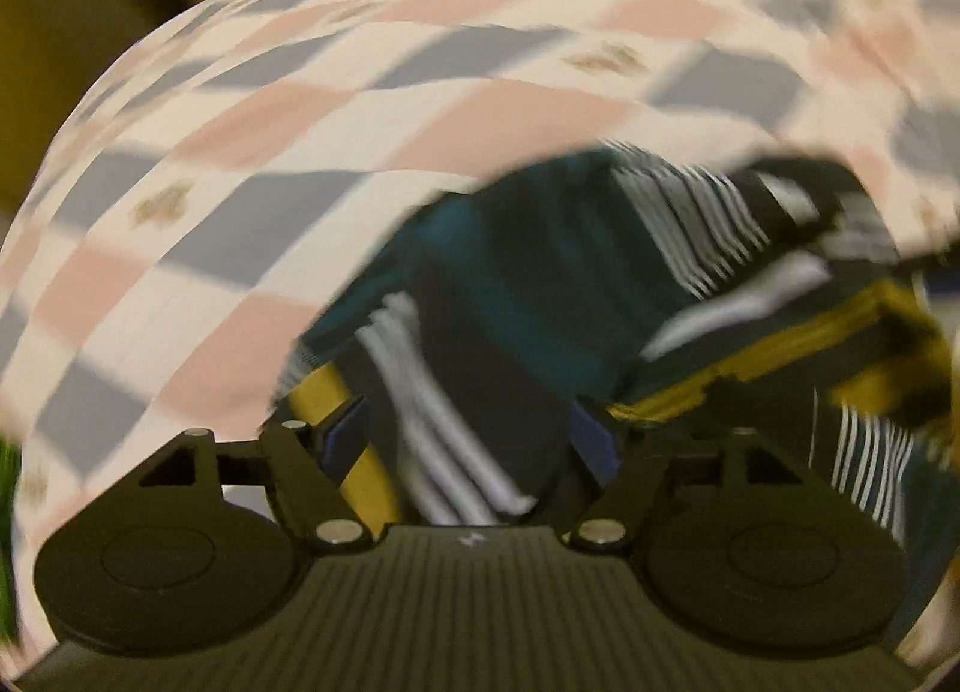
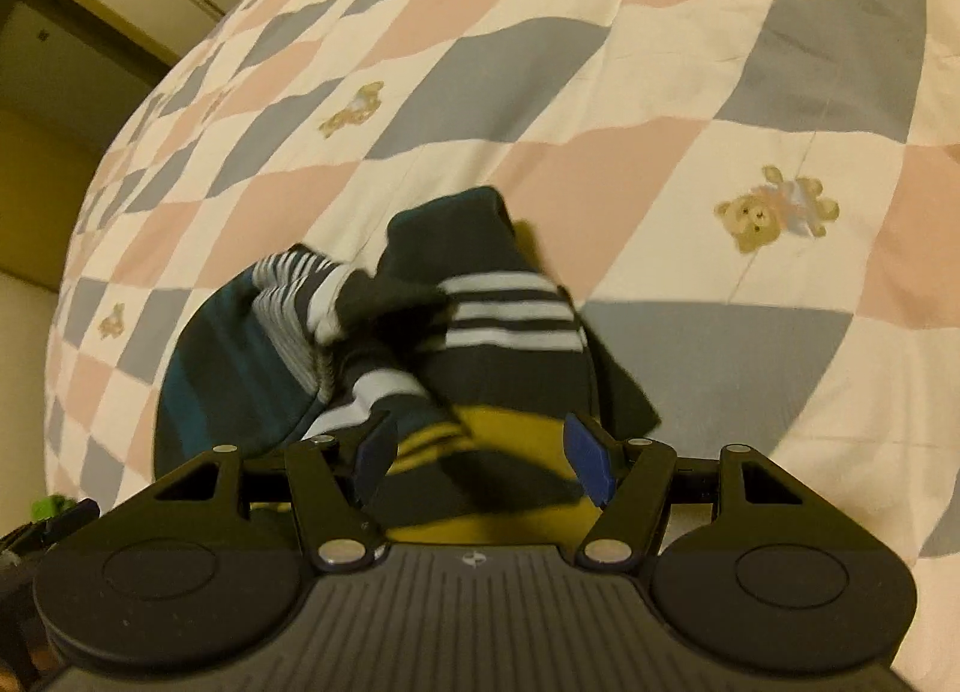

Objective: Fold clothes

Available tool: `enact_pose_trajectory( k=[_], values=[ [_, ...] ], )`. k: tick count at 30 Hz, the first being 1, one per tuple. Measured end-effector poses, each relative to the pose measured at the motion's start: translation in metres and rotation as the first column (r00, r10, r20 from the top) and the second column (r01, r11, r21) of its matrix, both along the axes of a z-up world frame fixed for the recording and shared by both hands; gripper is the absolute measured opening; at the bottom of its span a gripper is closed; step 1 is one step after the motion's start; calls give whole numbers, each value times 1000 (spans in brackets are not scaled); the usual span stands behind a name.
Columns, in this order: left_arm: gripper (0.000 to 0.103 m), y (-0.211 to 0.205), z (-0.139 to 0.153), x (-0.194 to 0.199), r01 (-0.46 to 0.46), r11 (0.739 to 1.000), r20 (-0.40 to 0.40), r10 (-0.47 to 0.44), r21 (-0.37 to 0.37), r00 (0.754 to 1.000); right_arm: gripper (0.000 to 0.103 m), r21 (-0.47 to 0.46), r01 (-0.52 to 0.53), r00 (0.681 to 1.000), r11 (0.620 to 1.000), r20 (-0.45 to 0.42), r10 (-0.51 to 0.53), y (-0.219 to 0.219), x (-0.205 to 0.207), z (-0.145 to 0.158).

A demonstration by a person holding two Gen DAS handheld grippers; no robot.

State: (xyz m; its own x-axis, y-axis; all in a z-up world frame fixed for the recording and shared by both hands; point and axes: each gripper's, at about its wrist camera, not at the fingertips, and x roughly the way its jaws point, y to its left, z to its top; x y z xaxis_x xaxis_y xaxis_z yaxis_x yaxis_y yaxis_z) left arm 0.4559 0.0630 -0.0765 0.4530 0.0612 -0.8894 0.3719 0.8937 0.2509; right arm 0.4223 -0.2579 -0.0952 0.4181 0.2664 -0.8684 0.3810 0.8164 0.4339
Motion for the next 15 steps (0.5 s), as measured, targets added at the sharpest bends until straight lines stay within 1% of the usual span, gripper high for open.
enact_pose_trajectory(
  k=[2,3,4,5,6,7,8,9,10,11,12,13,14,15],
  values=[
    [66,-16,-13,2,75,996,2,-75,37,997,64,-12,0,1000,1000,-16,0,1,5,-6],
    [45,-24,-19,3,113,992,2,-113,55,994,64,-14,1,1000,1000,-22,-1,1,6,-9],
    [17,-31,-25,4,140,988,2,-140,72,990,64,-17,2,1000,1000,-27,-3,1,7,-11],
    [9,-25,-26,5,106,991,8,-107,76,994,64,-19,3,999,1000,-33,-4,1,8,-13],
    [8,-6,-18,6,31,998,29,-32,46,999,64,-22,4,999,1000,-38,-5,1,8,-16],
    [8,12,-9,8,-44,999,48,44,15,998,64,-24,5,999,1000,-44,-6,1,9,-18],
    [8,30,0,9,-119,993,64,120,-17,991,64,-27,6,999,1000,-49,-7,1,10,-20],
    [8,48,9,11,-192,980,78,195,-51,978,64,-32,11,999,999,-50,-12,0,10,-21],
    [8,67,17,12,-263,961,89,270,-85,959,64,-39,16,998,999,-52,-18,-2,11,-21],
    [8,85,26,14,-332,936,98,344,-120,934,64,-43,24,998,999,-53,-26,-5,11,-22],
    [8,105,33,14,-405,902,96,421,-148,902,64,-46,32,998,998,-53,-34,-8,12,-22],
    [8,136,27,11,-511,849,59,522,-136,851,64,-50,40,998,998,-53,-43,-11,12,-23],
    [9,166,22,8,-610,784,23,616,-120,787,64,-53,48,997,997,-53,-51,-14,13,-23],
    [10,196,17,5,-699,708,-11,702,-100,712,64,-53,52,997,997,-54,-54,-16,14,-25]
  ],
)
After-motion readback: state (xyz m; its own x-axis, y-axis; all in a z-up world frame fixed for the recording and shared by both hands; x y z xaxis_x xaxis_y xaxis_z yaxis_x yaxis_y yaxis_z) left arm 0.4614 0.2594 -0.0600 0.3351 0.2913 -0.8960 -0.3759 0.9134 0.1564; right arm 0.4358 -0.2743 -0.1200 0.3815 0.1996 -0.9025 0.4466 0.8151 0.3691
